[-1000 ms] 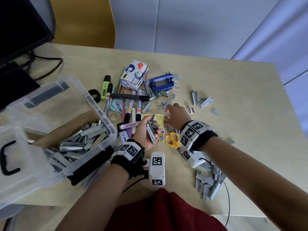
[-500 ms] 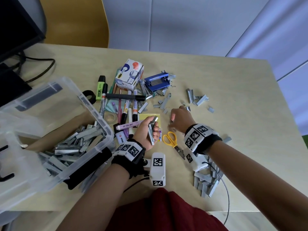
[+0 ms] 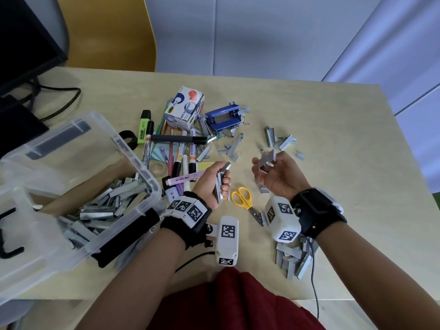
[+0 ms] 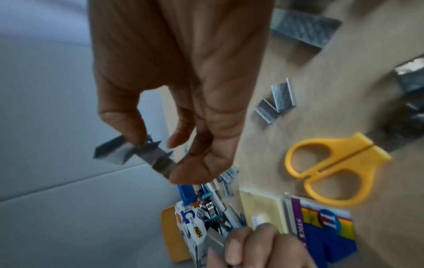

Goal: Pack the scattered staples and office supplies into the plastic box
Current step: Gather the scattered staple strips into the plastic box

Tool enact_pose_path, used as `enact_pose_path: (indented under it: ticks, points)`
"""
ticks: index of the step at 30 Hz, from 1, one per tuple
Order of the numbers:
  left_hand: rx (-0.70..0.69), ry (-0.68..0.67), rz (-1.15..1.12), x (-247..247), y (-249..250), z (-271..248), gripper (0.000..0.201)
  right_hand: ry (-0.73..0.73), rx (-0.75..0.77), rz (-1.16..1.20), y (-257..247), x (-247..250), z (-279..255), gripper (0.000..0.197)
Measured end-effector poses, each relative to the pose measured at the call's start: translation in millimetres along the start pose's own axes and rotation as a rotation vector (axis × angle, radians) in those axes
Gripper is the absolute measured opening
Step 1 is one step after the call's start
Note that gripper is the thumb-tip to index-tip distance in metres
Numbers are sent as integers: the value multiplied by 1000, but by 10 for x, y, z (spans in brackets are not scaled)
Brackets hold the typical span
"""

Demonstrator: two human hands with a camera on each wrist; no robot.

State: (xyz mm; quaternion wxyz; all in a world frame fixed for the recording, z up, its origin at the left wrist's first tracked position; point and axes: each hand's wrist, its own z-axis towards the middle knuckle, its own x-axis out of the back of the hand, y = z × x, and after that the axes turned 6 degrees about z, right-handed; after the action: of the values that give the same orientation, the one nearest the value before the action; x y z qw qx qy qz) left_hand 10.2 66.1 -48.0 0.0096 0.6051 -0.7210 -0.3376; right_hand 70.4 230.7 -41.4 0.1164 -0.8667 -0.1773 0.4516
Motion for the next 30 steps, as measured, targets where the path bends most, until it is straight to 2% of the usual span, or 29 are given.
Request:
enact_pose_path:
  ticks: [1,4,7,8,11,13,16,19,21,22,26,30]
  points:
    - [-7,-2,2,-8,5,-12,37,-44,3,12,8,7,-9,50]
    - [-31,-2,32,-14,2,-64,37,-92,5,47,26,-2,-14,44]
    - [-56,13,56,5,-19,-137,38,-19,36,-33,12,-26,-9,22]
    - [-63,14,57,14,-29,-164,38,19,54,-100,-1,-39,-4,14]
    - [-80,25,54,54,-63,-213,38,147,104,-382,-74,-12,48,40]
    - [-84,25,56,82,-88,-230,38,240,156,-591,-102,28,52,42]
    - [-79,28,58,108,-124,-241,39,279,243,-972,-130,102,34,41]
    - [-77,33,52,105,-156,-249,39,246,310,-1518,-139,160,9,21]
    - [-80,33,52,97,-169,-254,40,169,290,-1821,-123,197,-7,5]
    - [-80,32,53,96,-175,-256,40,133,249,-1917,-112,219,-14,11]
    - [-72,27,48,110,-202,-261,40,108,129,-2052,-111,259,-44,19]
    - [-65,41,68,116,-243,-274,39,-4,75,-2064,-117,259,-78,35]
